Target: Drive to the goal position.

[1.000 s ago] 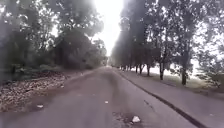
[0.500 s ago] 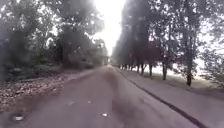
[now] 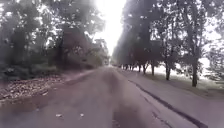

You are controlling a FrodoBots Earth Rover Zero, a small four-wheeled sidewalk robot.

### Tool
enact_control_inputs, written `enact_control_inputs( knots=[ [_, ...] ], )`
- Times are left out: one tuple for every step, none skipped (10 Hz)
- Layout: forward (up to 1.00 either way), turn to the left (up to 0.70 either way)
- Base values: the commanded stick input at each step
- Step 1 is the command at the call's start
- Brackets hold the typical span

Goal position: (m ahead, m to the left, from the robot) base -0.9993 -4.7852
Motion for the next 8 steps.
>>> enact_control_inputs(
  knots=[
    [0.85, 0.00],
    [0.85, 0.00],
    [0.85, 0.00],
    [0.85, 0.00],
    [0.85, 0.00],
    [0.85, 0.00],
    [0.85, 0.00],
    [0.85, 0.00]
  ],
)
